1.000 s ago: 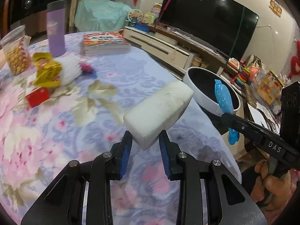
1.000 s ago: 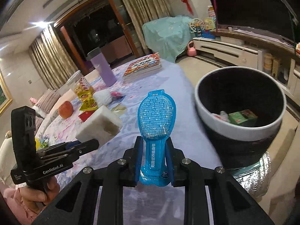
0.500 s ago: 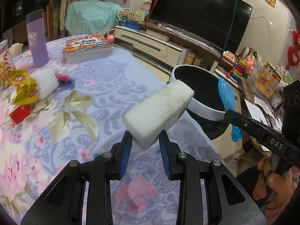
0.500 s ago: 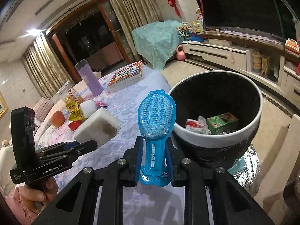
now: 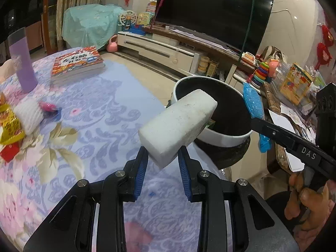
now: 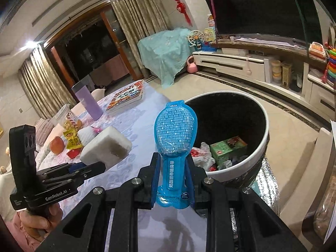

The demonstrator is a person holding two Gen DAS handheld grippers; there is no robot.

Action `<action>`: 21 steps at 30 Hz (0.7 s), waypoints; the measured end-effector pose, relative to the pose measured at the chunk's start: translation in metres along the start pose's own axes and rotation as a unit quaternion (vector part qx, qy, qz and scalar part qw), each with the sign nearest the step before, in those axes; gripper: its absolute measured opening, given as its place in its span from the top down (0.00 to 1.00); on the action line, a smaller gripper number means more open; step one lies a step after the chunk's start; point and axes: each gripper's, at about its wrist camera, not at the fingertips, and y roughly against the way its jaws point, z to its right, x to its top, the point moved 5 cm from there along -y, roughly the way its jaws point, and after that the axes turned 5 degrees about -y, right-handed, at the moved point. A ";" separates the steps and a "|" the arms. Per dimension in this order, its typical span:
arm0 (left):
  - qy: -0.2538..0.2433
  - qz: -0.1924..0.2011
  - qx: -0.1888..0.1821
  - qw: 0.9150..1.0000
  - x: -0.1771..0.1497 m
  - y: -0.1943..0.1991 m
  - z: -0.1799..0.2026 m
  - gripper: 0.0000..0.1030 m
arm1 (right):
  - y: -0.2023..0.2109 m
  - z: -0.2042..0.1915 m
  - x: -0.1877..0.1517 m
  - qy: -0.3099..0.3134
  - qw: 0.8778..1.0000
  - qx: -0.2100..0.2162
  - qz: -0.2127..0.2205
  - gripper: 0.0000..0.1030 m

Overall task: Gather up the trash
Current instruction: 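Carry the white foam block and blue package over the trash bin with both tools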

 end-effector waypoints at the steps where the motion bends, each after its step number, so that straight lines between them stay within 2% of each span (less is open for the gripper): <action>1: -0.003 0.000 0.000 1.000 0.003 -0.002 0.003 0.72 | 0.000 0.002 0.002 -0.001 1.000 -0.001 0.001 0.78; 21: -0.035 -0.003 -0.007 0.999 0.054 -0.040 0.038 0.72 | -0.014 0.038 0.035 -0.011 1.000 -0.023 0.005 0.78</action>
